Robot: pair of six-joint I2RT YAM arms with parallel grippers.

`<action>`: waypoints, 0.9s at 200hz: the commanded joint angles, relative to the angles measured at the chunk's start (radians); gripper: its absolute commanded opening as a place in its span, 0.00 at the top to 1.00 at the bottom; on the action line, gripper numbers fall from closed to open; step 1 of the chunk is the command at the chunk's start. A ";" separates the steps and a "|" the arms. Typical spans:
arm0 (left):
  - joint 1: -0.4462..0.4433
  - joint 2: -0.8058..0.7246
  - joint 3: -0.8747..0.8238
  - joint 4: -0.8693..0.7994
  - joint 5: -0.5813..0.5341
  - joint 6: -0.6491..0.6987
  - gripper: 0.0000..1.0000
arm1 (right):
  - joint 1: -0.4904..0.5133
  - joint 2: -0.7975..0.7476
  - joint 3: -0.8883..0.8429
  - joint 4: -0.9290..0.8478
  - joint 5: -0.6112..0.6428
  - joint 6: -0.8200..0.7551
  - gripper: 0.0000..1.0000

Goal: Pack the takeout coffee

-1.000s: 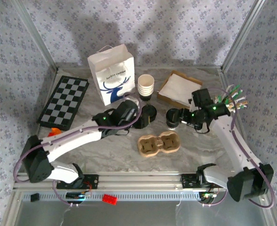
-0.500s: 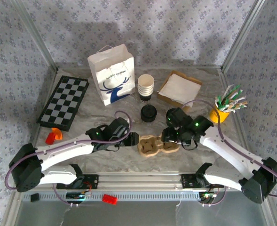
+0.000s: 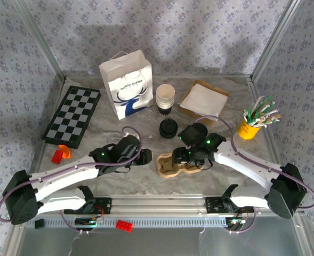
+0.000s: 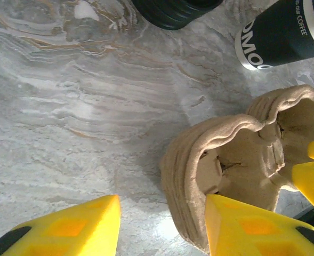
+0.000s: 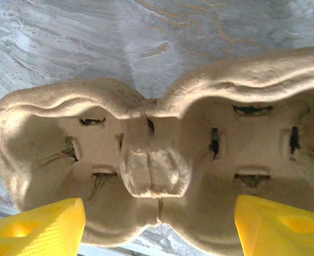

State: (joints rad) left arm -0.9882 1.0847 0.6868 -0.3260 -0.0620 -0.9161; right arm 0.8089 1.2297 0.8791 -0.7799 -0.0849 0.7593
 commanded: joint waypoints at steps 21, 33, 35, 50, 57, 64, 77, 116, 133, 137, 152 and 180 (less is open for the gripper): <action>0.030 -0.056 -0.020 -0.114 -0.037 -0.021 0.55 | 0.050 0.032 -0.020 0.115 -0.025 0.066 0.24; 0.037 -0.085 -0.036 -0.121 -0.009 -0.023 0.55 | 0.064 0.040 -0.040 0.160 -0.031 0.125 0.24; 0.039 -0.089 -0.036 -0.124 0.001 -0.022 0.55 | 0.067 0.043 -0.042 0.166 -0.034 0.133 0.24; 0.042 -0.116 -0.025 -0.193 0.024 -0.024 0.55 | 0.092 0.062 -0.040 0.204 -0.036 0.174 0.25; 0.042 -0.129 -0.025 -0.229 0.026 -0.030 0.56 | 0.116 0.067 -0.030 0.221 -0.021 0.191 0.25; 0.043 -0.142 -0.034 -0.249 0.035 -0.037 0.57 | 0.140 0.075 -0.019 0.239 -0.002 0.206 0.25; 0.042 -0.171 -0.062 -0.258 0.053 -0.059 0.58 | 0.174 0.097 -0.004 0.292 0.013 0.244 0.25; 0.040 -0.182 -0.103 -0.232 0.069 -0.104 0.63 | 0.265 0.140 0.053 0.385 0.116 0.346 0.26; 0.041 -0.178 -0.102 -0.213 0.071 -0.105 0.64 | 0.266 0.136 0.104 0.315 0.107 0.295 0.26; 0.040 -0.178 -0.104 -0.203 0.071 -0.106 0.64 | 0.264 0.135 0.118 0.281 0.104 0.268 0.27; 0.041 -0.174 -0.123 -0.138 0.065 -0.097 0.64 | 0.250 0.131 0.158 0.162 0.075 0.119 0.29; 0.060 -0.129 -0.127 -0.025 0.087 -0.075 0.68 | 0.197 0.109 0.194 0.015 0.041 -0.187 0.38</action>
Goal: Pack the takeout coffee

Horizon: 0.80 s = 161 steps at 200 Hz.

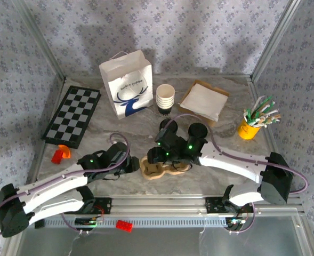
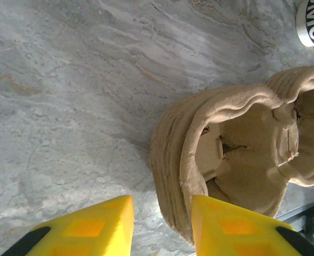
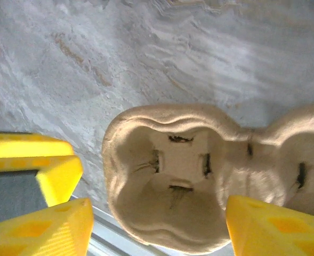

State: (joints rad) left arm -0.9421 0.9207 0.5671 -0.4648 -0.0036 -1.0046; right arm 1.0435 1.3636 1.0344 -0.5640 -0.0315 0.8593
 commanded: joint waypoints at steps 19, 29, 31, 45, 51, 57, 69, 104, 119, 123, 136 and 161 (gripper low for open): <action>0.020 0.073 0.004 0.176 0.035 0.029 0.70 | -0.097 -0.048 0.014 -0.210 -0.113 -0.478 0.43; 0.027 0.097 0.013 0.195 0.038 0.041 0.72 | -0.119 -0.056 -0.001 -0.205 -0.131 -0.557 0.48; 0.028 0.102 0.014 0.200 0.040 0.044 0.72 | -0.121 -0.058 -0.003 -0.205 -0.131 -0.572 0.48; 0.043 0.141 0.017 0.251 0.055 0.061 0.73 | -0.136 -0.070 -0.021 -0.194 -0.134 -0.660 0.46; 0.052 0.158 0.020 0.273 0.071 0.071 0.74 | -0.138 -0.075 -0.024 -0.179 -0.134 -0.711 0.42; 0.065 0.176 0.026 0.283 0.088 0.081 0.74 | -0.138 -0.081 -0.031 -0.167 -0.126 -0.749 0.38; 0.087 0.207 0.049 0.288 0.104 0.106 0.76 | -0.134 -0.081 -0.031 -0.161 -0.111 -0.759 0.32; 0.146 0.286 0.098 0.378 0.180 0.190 0.76 | -0.101 -0.038 -0.005 -0.164 -0.006 -0.750 0.27; 0.175 0.325 0.111 0.425 0.228 0.223 0.77 | -0.086 -0.003 0.011 -0.181 0.044 -0.737 0.27; 0.180 0.335 0.118 0.422 0.230 0.236 0.77 | -0.084 0.003 0.013 -0.183 0.041 -0.737 0.27; 0.202 0.355 0.148 0.399 0.256 0.281 0.77 | -0.068 0.016 0.008 -0.171 0.041 -0.739 0.27; 0.255 0.319 0.157 0.336 0.251 0.331 0.75 | -0.033 0.061 0.025 -0.190 0.130 -0.742 0.29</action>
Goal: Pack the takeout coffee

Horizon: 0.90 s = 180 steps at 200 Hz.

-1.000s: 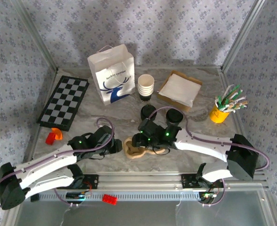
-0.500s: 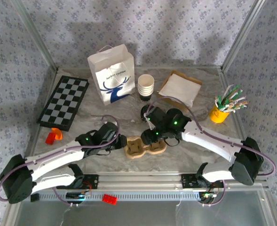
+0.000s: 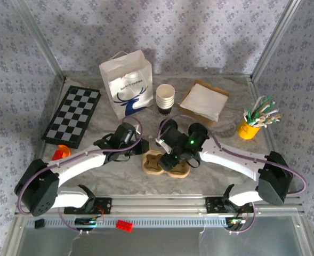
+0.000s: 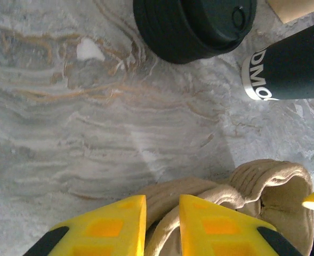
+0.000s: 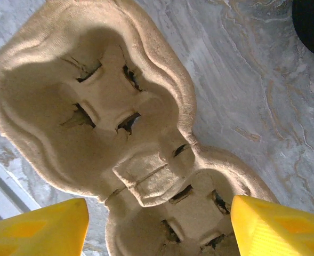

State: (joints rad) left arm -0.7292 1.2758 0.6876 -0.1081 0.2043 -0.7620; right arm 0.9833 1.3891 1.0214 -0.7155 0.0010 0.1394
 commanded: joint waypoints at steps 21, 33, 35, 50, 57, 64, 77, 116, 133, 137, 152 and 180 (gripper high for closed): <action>0.082 -0.102 0.023 -0.114 0.023 0.084 0.72 | 0.030 0.064 0.065 -0.058 0.112 -0.030 0.33; 0.083 -0.155 0.006 -0.148 0.009 0.081 0.72 | 0.033 0.078 0.069 -0.066 0.114 -0.044 0.35; 0.084 -0.164 0.002 -0.152 0.006 0.078 0.71 | 0.034 0.080 0.070 -0.069 0.114 -0.047 0.35; 0.084 -0.228 -0.031 -0.173 -0.015 0.053 0.69 | 0.049 0.102 0.082 -0.083 0.120 -0.067 0.35; 0.084 -0.248 -0.042 -0.190 -0.025 0.051 0.69 | 0.060 0.113 0.088 -0.082 0.121 -0.079 0.34; 0.085 -0.265 -0.047 -0.207 -0.036 0.049 0.68 | 0.075 0.123 0.096 -0.079 0.133 -0.090 0.33; 0.089 -0.285 -0.056 -0.236 -0.051 0.043 0.68 | 0.090 0.146 0.111 -0.083 0.133 -0.115 0.35; 0.092 -0.322 -0.077 -0.249 -0.046 0.028 0.68 | 0.094 0.170 0.120 -0.110 0.104 -0.199 0.36; 0.094 -0.328 -0.077 -0.253 -0.050 0.031 0.68 | 0.092 0.164 0.128 -0.122 0.078 -0.236 0.33; 0.094 -0.327 -0.077 -0.255 -0.051 0.032 0.68 | 0.091 0.163 0.130 -0.121 0.076 -0.245 0.32; 0.094 -0.327 -0.075 -0.257 -0.046 0.033 0.68 | 0.086 0.159 0.131 -0.127 0.058 -0.282 0.29; 0.094 -0.339 -0.074 -0.274 -0.052 0.039 0.68 | 0.072 0.165 0.137 -0.133 0.010 -0.369 0.33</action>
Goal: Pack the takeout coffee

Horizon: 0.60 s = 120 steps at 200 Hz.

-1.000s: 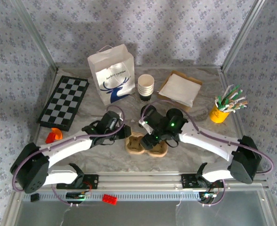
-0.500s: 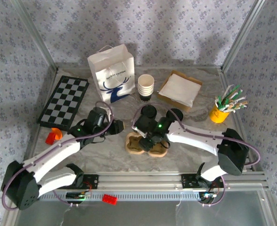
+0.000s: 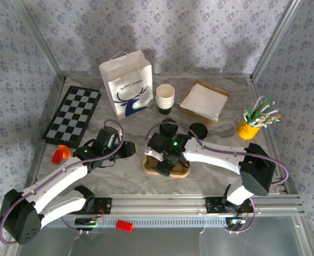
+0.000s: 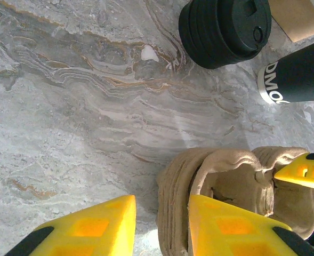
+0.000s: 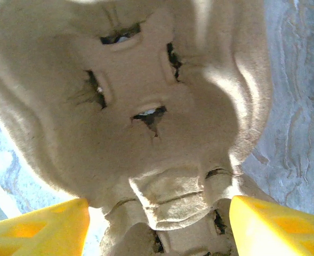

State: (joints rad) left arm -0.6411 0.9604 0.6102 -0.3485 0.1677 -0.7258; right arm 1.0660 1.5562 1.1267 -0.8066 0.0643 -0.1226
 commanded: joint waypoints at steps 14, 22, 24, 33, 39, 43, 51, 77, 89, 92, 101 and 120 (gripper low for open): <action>0.006 -0.037 0.001 -0.041 -0.019 0.000 0.68 | -0.020 -0.016 0.023 -0.024 -0.089 -0.150 0.35; 0.007 -0.046 0.000 -0.042 -0.018 -0.002 0.68 | -0.028 -0.024 0.019 -0.018 -0.111 -0.175 0.37; 0.006 -0.048 -0.001 -0.042 -0.020 -0.002 0.68 | -0.030 -0.026 0.018 -0.018 -0.116 -0.181 0.38; 0.006 -0.057 -0.007 -0.043 -0.021 -0.006 0.67 | -0.041 -0.033 0.014 -0.012 -0.136 -0.204 0.40; 0.009 -0.062 -0.010 -0.045 -0.025 -0.007 0.68 | -0.046 -0.035 0.014 -0.011 -0.143 -0.217 0.40; 0.009 -0.063 -0.010 -0.048 -0.025 -0.010 0.67 | -0.051 -0.035 0.014 -0.010 -0.144 -0.222 0.40; 0.009 -0.069 -0.013 -0.049 -0.026 -0.011 0.67 | -0.061 -0.035 0.020 -0.009 -0.155 -0.232 0.40; 0.008 -0.074 -0.015 -0.051 -0.028 -0.016 0.67 | -0.082 -0.028 0.019 -0.009 -0.159 -0.258 0.40; 0.009 -0.077 -0.016 -0.055 -0.028 -0.016 0.67 | -0.086 -0.021 0.017 -0.014 -0.146 -0.268 0.40; 0.008 -0.078 -0.017 -0.055 -0.028 -0.015 0.67 | -0.088 -0.021 0.014 -0.010 -0.143 -0.270 0.40; 0.008 -0.079 -0.021 -0.055 -0.031 -0.016 0.67 | -0.091 -0.015 0.010 -0.003 -0.130 -0.271 0.40; 0.009 -0.082 -0.020 -0.059 -0.035 -0.014 0.67 | -0.090 0.002 0.020 0.008 -0.111 -0.282 0.41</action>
State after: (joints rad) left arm -0.6411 0.8986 0.5953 -0.3897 0.1478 -0.7338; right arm 0.9791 1.5448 1.1305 -0.8040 -0.0673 -0.3607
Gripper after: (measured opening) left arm 0.327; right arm 0.598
